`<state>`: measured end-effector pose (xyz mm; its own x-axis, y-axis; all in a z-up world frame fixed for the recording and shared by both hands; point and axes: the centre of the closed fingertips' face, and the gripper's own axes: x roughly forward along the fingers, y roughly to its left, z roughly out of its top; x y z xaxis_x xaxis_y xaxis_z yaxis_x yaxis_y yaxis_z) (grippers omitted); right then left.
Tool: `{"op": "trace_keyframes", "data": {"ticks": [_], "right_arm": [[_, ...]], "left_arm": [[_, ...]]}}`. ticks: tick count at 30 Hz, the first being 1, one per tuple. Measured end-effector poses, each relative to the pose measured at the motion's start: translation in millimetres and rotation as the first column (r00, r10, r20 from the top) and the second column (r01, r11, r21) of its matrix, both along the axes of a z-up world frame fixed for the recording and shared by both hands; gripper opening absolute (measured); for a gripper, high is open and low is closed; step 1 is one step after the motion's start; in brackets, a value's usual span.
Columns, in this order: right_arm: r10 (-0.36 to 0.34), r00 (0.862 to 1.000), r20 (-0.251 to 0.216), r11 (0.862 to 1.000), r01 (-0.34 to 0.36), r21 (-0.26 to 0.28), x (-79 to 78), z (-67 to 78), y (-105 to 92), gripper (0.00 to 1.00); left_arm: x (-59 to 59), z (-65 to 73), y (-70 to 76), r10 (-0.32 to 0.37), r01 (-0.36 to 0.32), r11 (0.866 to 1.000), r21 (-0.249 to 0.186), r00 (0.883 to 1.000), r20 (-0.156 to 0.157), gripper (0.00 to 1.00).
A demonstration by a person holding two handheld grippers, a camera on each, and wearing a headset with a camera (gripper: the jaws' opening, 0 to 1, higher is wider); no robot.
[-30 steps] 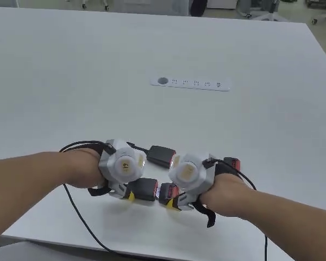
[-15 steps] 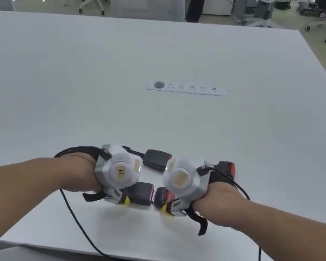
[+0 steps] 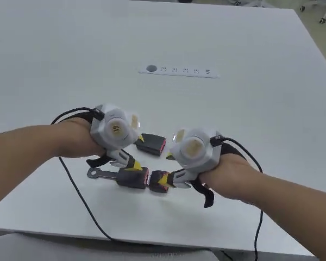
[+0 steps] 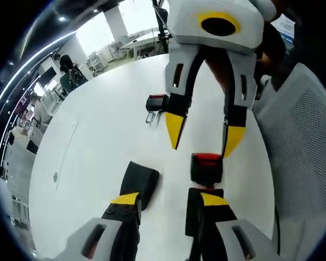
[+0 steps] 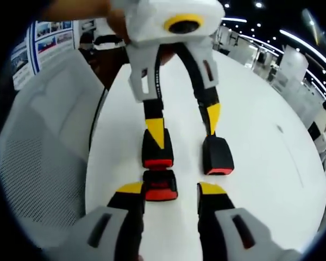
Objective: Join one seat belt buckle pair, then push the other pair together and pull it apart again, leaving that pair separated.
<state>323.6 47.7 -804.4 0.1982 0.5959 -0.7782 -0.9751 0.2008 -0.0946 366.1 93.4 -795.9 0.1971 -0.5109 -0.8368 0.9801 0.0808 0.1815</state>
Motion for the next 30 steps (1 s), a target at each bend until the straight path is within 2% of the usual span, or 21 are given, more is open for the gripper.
{"op": "trace_keyframes", "data": {"ticks": [2, 4, 9, 17, 20, 24, 27, 29, 30], "right_arm": [[-0.008, 1.000, 0.006, 1.000, 0.008, -0.011, 6.7, -2.2, -12.6, 0.36], [-0.016, 1.000, 0.009, 1.000, 0.016, -0.022, 12.5, -4.6, -23.3, 0.36], [-0.041, 0.999, 0.018, 0.998, 0.042, -0.039, 34.8, -8.0, -55.4, 0.37], [-0.076, 0.996, 0.047, 0.994, 0.079, -0.070, 70.5, -10.9, -105.0, 0.38], [-0.092, 0.995, 0.034, 0.993, 0.094, -0.071, 80.7, -14.7, -120.9, 0.39], [-0.085, 0.996, 0.012, 0.991, 0.086, -0.099, 80.7, -24.5, -135.3, 0.40], [-0.072, 0.997, -0.017, 0.990, 0.069, -0.127, 74.9, -33.6, -141.1, 0.40], [-0.061, 0.998, -0.024, 0.989, 0.058, -0.135, 72.9, -38.3, -141.9, 0.40], [-0.059, 0.998, -0.027, 0.989, 0.055, -0.138, 72.7, -39.9, -142.2, 0.39]], "left_arm": [[6.7, 0.0, -1.8, -0.001, 0.001, 1.000, -0.004, 1.000, 0.009, 0.43], [18.7, -3.5, -0.9, -0.005, 0.005, 1.000, 0.008, 1.000, 0.028, 0.43], [35.0, -10.9, 0.5, -0.006, 0.006, 1.000, 0.019, 1.000, 0.029, 0.42], [47.1, -28.6, -1.4, -0.046, 0.045, 0.997, 0.054, 0.999, 0.009, 0.44], [51.5, -34.7, -2.5, -0.054, 0.054, 0.996, 0.065, 0.999, 0.004, 0.44], [53.0, -41.0, -2.9, -0.070, 0.070, 0.994, 0.082, 0.998, -0.006, 0.43], [53.6, -43.6, -1.9, -0.072, 0.073, 0.993, 0.088, 0.997, -0.012, 0.41], [50.9, -46.1, -0.4, -0.082, 0.085, 0.992, 0.095, 0.996, -0.029, 0.37], [51.6, -46.4, -0.5, -0.084, 0.086, 0.992, 0.095, 0.996, -0.022, 0.36]]}}
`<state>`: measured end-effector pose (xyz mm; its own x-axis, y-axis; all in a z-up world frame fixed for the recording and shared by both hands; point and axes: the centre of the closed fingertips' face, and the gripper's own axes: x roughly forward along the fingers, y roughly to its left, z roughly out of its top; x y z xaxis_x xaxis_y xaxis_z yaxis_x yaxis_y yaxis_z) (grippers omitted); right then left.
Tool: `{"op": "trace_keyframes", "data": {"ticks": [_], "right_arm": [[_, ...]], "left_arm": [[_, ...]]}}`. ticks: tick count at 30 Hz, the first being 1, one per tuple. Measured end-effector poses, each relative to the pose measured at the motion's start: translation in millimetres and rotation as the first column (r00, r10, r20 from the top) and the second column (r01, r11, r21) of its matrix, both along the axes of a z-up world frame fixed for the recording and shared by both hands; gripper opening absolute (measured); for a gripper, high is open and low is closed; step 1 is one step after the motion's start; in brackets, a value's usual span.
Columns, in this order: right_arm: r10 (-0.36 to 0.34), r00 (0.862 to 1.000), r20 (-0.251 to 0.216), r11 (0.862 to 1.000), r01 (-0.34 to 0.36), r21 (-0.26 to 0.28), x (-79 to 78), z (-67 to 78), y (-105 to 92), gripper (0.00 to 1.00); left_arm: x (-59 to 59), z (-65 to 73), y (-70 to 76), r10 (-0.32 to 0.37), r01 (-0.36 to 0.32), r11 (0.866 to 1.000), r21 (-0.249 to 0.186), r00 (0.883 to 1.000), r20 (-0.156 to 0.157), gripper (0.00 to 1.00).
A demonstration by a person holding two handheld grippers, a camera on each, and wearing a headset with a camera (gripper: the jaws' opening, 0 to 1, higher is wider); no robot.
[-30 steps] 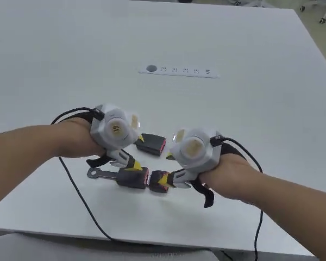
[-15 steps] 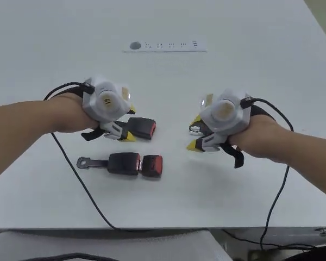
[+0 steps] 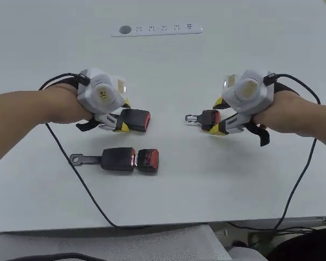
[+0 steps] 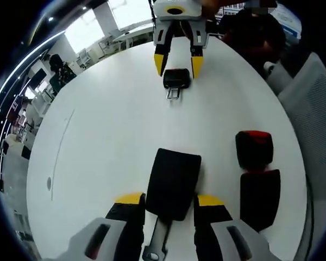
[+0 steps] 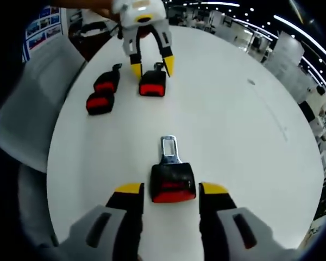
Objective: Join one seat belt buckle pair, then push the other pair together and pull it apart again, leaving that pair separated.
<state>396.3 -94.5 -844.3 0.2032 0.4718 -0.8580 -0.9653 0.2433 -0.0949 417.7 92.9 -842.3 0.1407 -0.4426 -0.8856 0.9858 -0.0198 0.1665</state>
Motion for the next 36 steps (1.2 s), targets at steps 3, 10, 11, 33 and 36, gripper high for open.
{"op": "trace_keyframes", "data": {"ticks": [3, 10, 11, 33, 36], "right_arm": [[-0.003, 1.000, -0.010, 1.000, 0.003, -0.002, 1.7, -1.9, -0.5, 0.35], [0.028, 0.999, -0.016, 1.000, -0.028, 0.000, 1.9, -2.4, 1.5, 0.33], [0.031, 0.999, -0.017, 1.000, -0.031, 0.002, 1.9, -2.4, 1.4, 0.33], [0.067, 0.998, -0.015, 0.998, -0.067, -0.015, 9.3, -2.8, 30.0, 0.33], [0.071, 0.997, -0.011, 0.997, -0.071, -0.013, 9.9, -2.6, 41.7, 0.33]], "left_arm": [[0.2, 1.1, -1.0, -0.003, 0.003, 1.000, -0.001, 1.000, -0.015, 0.35], [-1.0, 1.2, 0.4, 0.022, -0.022, 1.000, -0.020, 0.999, -0.038, 0.32], [-0.8, 1.4, 0.6, 0.042, -0.044, 0.999, -0.028, 0.998, -0.043, 0.32], [-1.0, -1.6, -3.1, -0.051, 0.052, 0.998, 0.025, 0.998, -0.020, 0.31], [-0.8, -2.1, -2.7, -0.049, 0.049, 0.998, 0.032, 0.999, -0.022, 0.31]]}}
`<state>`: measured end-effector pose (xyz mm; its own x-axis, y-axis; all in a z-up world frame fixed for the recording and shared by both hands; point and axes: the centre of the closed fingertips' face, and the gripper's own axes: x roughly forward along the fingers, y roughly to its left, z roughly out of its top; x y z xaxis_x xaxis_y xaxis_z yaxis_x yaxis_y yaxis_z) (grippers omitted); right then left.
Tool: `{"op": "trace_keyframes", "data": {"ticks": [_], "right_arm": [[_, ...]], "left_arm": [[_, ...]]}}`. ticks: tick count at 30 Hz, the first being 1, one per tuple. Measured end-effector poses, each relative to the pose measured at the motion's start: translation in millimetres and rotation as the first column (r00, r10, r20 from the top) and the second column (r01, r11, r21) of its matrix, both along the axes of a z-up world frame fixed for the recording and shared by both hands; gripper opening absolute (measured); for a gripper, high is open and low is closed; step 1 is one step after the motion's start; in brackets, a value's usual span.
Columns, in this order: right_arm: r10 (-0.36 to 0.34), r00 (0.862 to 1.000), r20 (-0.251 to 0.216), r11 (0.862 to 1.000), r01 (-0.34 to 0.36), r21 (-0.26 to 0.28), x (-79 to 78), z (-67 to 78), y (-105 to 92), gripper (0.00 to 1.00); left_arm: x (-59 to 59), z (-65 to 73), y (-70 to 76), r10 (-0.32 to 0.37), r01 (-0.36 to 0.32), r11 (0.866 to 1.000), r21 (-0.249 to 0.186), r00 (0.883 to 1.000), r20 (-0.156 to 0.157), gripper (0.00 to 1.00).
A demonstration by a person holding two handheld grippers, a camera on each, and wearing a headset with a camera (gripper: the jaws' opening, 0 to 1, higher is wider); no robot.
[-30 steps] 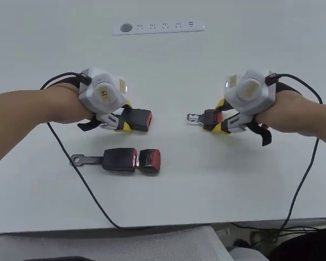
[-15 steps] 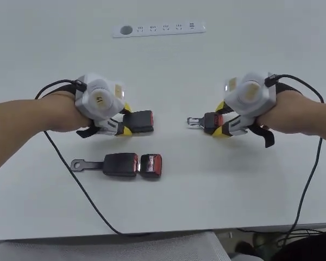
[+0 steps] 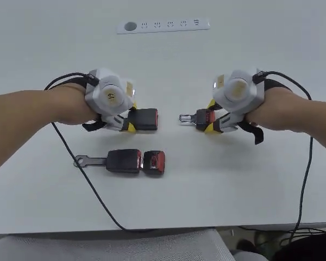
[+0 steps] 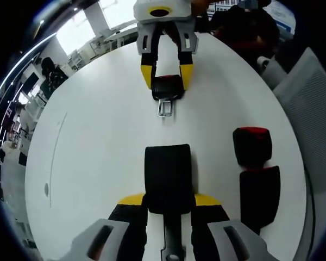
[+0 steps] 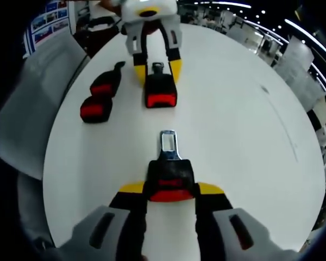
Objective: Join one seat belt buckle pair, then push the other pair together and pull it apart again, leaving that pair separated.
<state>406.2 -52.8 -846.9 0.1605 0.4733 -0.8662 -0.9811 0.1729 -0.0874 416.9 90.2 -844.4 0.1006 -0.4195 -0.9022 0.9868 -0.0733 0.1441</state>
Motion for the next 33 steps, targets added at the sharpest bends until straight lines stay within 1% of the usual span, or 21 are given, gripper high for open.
{"op": "trace_keyframes", "data": {"ticks": [5, 9, 13, 15, 16, 17, 21, 24, 25, 26, 28, 31, 33], "right_arm": [[0.012, 1.000, 0.001, 1.000, -0.012, 0.010, -1.2, -0.4, 25.4, 0.34], [0.027, 1.000, 0.000, 1.000, -0.027, 0.010, -2.0, -0.3, 38.0, 0.34], [0.030, 1.000, 0.000, 1.000, -0.030, 0.004, -0.8, -0.2, 46.1, 0.34], [0.034, 0.999, -0.002, 0.999, -0.034, -0.009, 0.1, -0.2, 45.2, 0.33], [0.038, 0.999, 0.000, 0.999, -0.038, 0.003, 0.3, 1.0, 46.9, 0.33], [0.035, 0.999, -0.004, 0.999, -0.035, 0.005, -0.2, 1.1, 47.4, 0.33], [0.044, 0.999, 0.001, 0.999, -0.044, 0.007, -0.2, -0.1, 51.4, 0.33], [0.044, 0.999, 0.000, 0.999, -0.044, 0.021, 0.4, -0.3, 55.3, 0.33], [0.040, 0.999, -0.006, 0.999, -0.040, 0.005, 0.1, -2.1, 54.7, 0.33], [0.043, 0.999, -0.006, 0.999, -0.043, 0.017, 1.1, -1.4, 57.1, 0.33], [0.052, 0.999, -0.007, 0.999, -0.052, 0.017, 0.8, -1.5, 57.6, 0.32], [0.056, 0.998, -0.010, 0.998, -0.056, 0.033, 1.7, -1.6, 60.1, 0.32], [0.062, 0.998, -0.010, 0.998, -0.061, 0.032, 1.9, -1.8, 61.9, 0.31]], "left_arm": [[-0.2, -0.4, 0.0, 0.000, 0.000, 1.000, 0.011, 1.000, 0.006, 0.31], [0.2, -0.7, -0.2, -0.008, 0.008, 1.000, 0.022, 1.000, 0.010, 0.31], [0.0, -0.7, -0.2, -0.012, 0.011, 0.999, 0.030, 1.000, 0.013, 0.31], [-0.2, -0.6, 0.2, -0.008, 0.008, 1.000, 0.030, 1.000, 0.012, 0.31], [-0.2, -0.7, 0.1, -0.010, 0.009, 1.000, 0.029, 1.000, 0.013, 0.31], [-0.1, -0.7, 0.1, -0.010, 0.010, 0.999, 0.030, 1.000, 0.013, 0.31], [-0.4, -0.7, 0.0, -0.015, 0.014, 0.999, 0.032, 1.000, 0.014, 0.31], [-0.5, -0.5, 0.0, -0.016, 0.016, 0.999, 0.029, 1.000, 0.016, 0.31], [-0.6, -0.5, 0.1, -0.018, 0.018, 0.999, 0.028, 1.000, 0.016, 0.31], [-0.6, -0.4, 0.2, -0.015, 0.015, 1.000, 0.026, 1.000, 0.015, 0.31], [-0.7, -0.3, 0.2, -0.020, 0.020, 0.999, 0.025, 1.000, 0.017, 0.30], [-0.5, -0.2, 0.4, -0.021, 0.021, 1.000, 0.021, 1.000, 0.016, 0.30], [-0.2, -0.4, 0.4, -0.024, 0.024, 1.000, 0.020, 1.000, 0.015, 0.30]]}}
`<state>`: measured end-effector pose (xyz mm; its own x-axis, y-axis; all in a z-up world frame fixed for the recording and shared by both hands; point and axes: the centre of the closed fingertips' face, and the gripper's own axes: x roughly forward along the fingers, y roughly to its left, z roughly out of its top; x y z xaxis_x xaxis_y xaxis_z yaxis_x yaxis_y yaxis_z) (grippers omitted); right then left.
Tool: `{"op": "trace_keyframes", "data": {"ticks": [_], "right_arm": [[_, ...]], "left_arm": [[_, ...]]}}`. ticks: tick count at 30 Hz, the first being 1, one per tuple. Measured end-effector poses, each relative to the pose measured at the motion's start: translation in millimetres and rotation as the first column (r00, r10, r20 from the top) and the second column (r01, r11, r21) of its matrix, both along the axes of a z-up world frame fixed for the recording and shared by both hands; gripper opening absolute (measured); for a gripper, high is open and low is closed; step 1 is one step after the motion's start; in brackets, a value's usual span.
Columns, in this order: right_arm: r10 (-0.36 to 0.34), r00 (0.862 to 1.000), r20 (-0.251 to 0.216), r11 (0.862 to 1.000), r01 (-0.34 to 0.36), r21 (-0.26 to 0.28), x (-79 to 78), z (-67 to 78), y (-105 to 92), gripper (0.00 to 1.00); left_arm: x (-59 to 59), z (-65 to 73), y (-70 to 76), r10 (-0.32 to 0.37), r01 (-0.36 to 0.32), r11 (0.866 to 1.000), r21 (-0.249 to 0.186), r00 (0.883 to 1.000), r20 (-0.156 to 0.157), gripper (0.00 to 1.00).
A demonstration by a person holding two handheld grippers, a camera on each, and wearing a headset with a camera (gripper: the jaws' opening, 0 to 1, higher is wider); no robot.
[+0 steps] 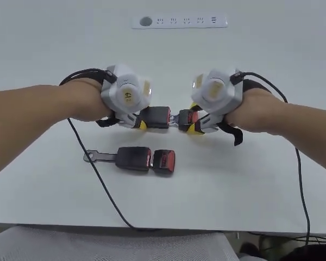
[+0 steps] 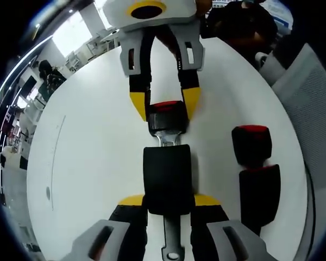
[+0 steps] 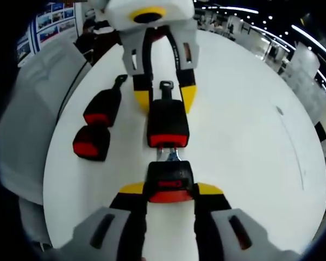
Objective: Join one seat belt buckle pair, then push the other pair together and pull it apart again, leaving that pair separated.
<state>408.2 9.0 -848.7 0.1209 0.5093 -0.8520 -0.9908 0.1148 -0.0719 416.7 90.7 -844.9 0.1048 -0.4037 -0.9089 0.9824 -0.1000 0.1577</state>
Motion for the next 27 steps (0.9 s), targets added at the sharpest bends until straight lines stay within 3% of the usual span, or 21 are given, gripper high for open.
{"op": "trace_keyframes", "data": {"ticks": [6, 13, 20, 27], "right_arm": [[0.009, 1.000, -0.002, 1.000, -0.009, -0.003, 2.1, -0.2, 20.2, 0.31], [0.007, 1.000, -0.003, 1.000, -0.007, 0.002, 1.4, 0.8, 16.4, 0.31], [0.010, 1.000, 0.006, 1.000, -0.010, 0.001, 1.2, 2.0, 14.2, 0.33], [0.000, 1.000, 0.006, 1.000, 0.000, -0.030, 1.8, 2.3, 0.2, 0.33]], "left_arm": [[0.3, -0.4, -0.8, -0.007, 0.007, 1.000, 0.017, 1.000, -0.008, 0.29], [-0.6, 0.0, 0.2, 0.015, -0.015, 1.000, -0.003, 1.000, -0.008, 0.30], [-0.3, -0.3, 0.4, 0.025, -0.025, 1.000, 0.012, 1.000, -0.007, 0.30], [0.3, 0.0, 1.0, 0.043, -0.043, 0.999, 0.009, 0.999, -0.008, 0.30]]}}
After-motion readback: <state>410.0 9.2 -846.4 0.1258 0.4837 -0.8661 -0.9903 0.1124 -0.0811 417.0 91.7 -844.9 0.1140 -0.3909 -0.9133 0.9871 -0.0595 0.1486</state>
